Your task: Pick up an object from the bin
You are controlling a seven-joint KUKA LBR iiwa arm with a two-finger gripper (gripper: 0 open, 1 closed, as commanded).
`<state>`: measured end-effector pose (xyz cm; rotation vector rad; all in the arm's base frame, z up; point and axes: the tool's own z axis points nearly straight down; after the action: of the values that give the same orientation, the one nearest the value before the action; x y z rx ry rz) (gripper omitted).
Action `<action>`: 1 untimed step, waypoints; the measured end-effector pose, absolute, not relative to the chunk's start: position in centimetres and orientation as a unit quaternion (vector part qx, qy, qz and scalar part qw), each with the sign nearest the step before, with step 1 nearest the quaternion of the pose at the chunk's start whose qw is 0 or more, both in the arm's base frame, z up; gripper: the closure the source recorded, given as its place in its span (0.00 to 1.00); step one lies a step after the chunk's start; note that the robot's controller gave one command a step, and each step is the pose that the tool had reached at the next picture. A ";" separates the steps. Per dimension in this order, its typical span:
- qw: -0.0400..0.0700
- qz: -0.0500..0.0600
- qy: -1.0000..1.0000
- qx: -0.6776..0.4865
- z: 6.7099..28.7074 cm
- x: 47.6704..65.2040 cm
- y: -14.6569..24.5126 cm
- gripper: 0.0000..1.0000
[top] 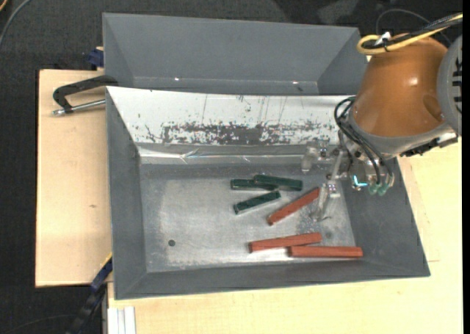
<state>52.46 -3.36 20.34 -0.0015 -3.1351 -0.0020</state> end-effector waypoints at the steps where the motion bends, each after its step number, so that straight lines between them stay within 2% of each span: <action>1: -0.009 0.000 -0.997 0.081 7.3 55.1 1.0 0.00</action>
Offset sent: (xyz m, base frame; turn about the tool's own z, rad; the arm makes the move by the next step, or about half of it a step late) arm 0.0206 0.0421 -0.1334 -0.1647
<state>55.06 0.97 7.25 0.2555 -3.1484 -0.0010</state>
